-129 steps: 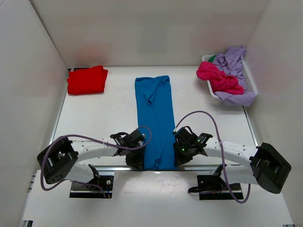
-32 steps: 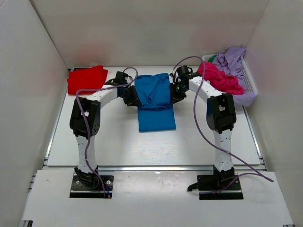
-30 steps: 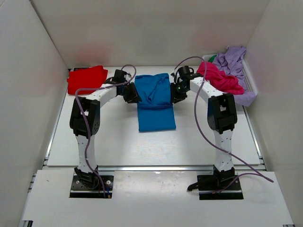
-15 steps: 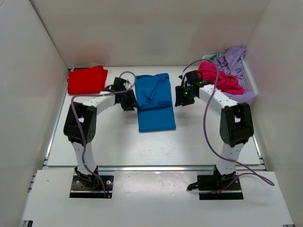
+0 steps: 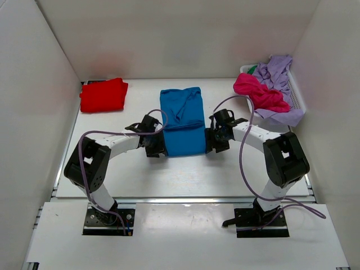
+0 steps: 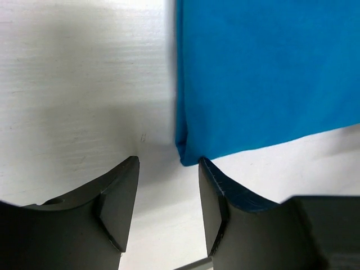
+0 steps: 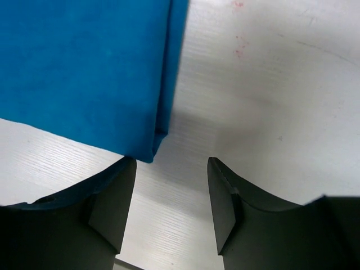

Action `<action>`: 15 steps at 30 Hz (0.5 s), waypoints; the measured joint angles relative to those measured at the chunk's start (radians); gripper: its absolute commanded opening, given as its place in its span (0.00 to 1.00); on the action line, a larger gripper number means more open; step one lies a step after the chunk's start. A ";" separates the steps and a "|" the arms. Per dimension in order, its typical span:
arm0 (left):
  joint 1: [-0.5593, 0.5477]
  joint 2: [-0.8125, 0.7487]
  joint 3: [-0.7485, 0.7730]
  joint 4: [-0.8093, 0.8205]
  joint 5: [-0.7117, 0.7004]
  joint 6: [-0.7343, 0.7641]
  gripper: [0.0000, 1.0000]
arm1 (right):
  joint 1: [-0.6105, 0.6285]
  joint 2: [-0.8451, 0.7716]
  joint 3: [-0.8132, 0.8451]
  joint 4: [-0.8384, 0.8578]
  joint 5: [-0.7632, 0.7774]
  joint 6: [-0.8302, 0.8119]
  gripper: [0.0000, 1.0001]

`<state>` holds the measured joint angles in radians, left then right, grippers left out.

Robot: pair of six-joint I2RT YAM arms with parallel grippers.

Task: Fold and stack the t-shirts
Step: Grab one side of the 2/3 rectangular tshirt with both arms

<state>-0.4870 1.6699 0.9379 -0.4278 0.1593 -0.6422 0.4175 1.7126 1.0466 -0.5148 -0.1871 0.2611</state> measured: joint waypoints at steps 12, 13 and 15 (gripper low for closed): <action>-0.028 -0.042 -0.047 0.095 -0.055 -0.098 0.57 | 0.010 -0.029 -0.031 0.093 0.000 0.090 0.48; -0.032 -0.037 -0.047 0.096 -0.060 -0.104 0.57 | 0.013 -0.027 -0.031 0.093 0.003 0.094 0.46; -0.046 -0.027 -0.047 0.097 -0.074 -0.118 0.54 | 0.018 -0.021 -0.031 0.093 0.006 0.101 0.42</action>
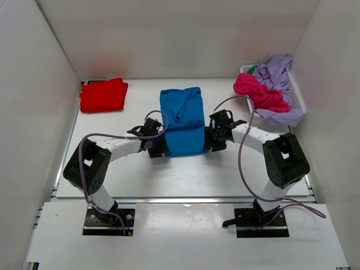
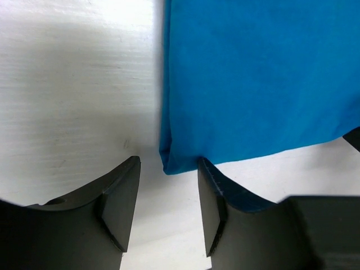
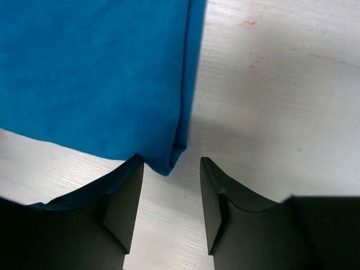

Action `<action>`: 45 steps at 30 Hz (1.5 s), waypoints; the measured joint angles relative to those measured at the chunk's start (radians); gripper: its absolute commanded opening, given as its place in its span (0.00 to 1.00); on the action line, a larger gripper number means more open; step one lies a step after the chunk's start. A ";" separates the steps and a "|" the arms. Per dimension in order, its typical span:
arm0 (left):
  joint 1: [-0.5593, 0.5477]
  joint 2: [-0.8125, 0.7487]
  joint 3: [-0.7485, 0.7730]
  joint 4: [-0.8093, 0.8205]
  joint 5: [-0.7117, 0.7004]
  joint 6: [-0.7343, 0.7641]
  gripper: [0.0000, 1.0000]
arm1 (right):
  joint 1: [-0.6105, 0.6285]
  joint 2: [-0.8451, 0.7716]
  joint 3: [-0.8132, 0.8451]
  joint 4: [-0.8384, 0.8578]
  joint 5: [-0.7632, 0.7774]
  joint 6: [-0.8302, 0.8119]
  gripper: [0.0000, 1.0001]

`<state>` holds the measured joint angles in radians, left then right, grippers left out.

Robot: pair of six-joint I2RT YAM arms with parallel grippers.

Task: Fold and stack the t-shirts
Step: Grab one side of the 2/3 rectangular tshirt with both arms

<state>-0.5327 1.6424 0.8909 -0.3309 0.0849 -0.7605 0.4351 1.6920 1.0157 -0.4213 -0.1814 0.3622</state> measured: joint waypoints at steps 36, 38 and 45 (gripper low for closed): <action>-0.063 0.029 -0.023 0.089 -0.161 -0.132 0.00 | 0.087 0.052 0.013 0.035 0.115 0.083 0.00; -0.067 0.031 -0.023 0.093 -0.163 -0.134 0.00 | 0.088 0.058 0.013 0.048 0.114 0.085 0.00; -0.069 -0.008 -0.056 0.071 -0.159 -0.098 0.00 | 0.110 0.034 -0.015 0.057 0.126 0.079 0.00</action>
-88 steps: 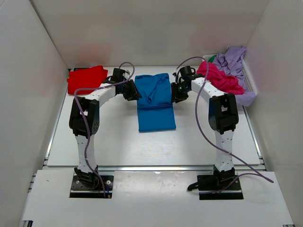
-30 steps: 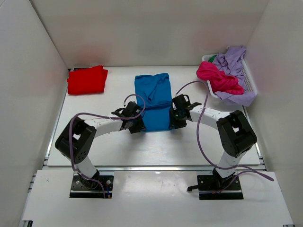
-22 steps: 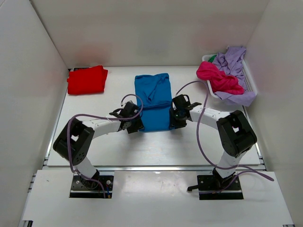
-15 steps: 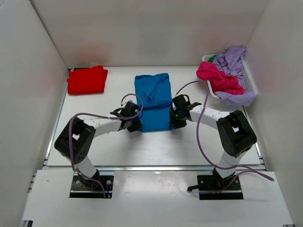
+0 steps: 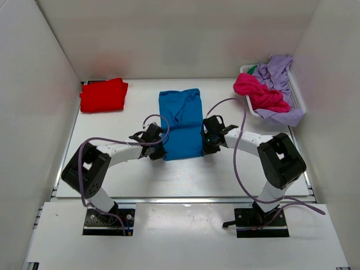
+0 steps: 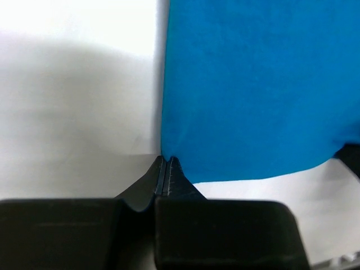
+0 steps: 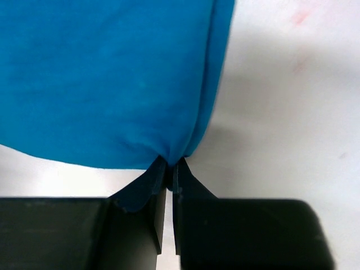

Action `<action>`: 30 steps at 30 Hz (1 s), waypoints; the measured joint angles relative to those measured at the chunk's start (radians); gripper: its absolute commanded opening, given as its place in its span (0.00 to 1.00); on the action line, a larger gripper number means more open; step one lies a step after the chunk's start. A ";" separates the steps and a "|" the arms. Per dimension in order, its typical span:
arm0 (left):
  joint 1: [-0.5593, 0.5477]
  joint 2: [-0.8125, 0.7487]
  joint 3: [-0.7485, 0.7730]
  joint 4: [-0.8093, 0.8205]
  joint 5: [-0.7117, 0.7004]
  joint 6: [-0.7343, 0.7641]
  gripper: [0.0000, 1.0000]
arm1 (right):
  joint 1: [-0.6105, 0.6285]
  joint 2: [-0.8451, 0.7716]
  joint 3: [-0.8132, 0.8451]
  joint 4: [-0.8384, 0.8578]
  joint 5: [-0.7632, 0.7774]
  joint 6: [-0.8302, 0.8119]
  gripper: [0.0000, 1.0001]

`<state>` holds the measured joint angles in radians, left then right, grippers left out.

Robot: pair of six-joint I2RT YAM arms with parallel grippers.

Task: Fold and stack the t-shirts
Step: Grab one side of the 2/3 rectangular tshirt with both arms, then fold the long partially folded tshirt into a neat square

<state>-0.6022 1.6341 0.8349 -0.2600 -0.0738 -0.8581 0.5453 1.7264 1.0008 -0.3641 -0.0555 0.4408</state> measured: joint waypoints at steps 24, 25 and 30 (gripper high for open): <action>-0.144 -0.732 -0.337 -0.426 0.130 -0.067 0.00 | 0.341 -0.526 -0.351 -0.185 -0.148 0.240 0.00; -0.139 -0.729 -0.321 -0.443 0.134 -0.067 0.00 | 0.338 -0.533 -0.347 -0.195 -0.150 0.239 0.00; -0.118 -0.711 -0.221 -0.498 0.139 -0.054 0.00 | 0.283 -0.537 -0.264 -0.286 -0.162 0.208 0.00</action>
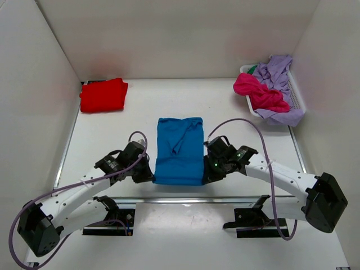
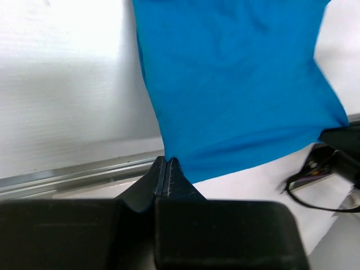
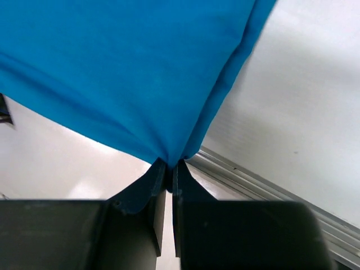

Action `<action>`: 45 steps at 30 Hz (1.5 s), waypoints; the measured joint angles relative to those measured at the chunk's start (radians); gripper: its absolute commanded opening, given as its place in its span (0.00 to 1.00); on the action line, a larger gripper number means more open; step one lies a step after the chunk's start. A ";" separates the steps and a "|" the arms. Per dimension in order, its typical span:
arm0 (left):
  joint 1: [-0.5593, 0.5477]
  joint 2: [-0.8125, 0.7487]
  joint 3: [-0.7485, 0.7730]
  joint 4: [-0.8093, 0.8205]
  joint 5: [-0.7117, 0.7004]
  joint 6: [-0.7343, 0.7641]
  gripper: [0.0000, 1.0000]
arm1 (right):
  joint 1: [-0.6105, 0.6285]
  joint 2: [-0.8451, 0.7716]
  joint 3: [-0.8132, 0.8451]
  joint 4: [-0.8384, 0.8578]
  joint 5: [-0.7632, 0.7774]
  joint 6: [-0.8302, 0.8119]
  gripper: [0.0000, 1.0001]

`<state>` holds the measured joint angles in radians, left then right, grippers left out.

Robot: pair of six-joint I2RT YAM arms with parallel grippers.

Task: Fold and stack the t-shirts
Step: Fold the long partially folded tshirt into a neat square

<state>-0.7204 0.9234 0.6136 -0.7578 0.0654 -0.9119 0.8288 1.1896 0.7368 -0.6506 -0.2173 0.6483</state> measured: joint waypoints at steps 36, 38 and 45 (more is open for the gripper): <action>0.353 0.560 0.626 0.018 0.167 0.246 0.00 | -0.391 0.518 0.785 -0.287 -0.064 -0.439 0.00; 0.360 0.583 0.635 0.027 0.174 0.250 0.00 | -0.397 0.544 0.799 -0.282 -0.065 -0.446 0.00; 0.387 0.630 0.657 0.055 0.187 0.251 0.00 | -0.414 0.634 0.894 -0.279 -0.068 -0.470 0.00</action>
<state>-0.3336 1.5536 1.2709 -0.7029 0.2523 -0.6609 0.4152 1.8240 1.6306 -0.9298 -0.2855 0.1780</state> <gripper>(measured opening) 0.020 0.039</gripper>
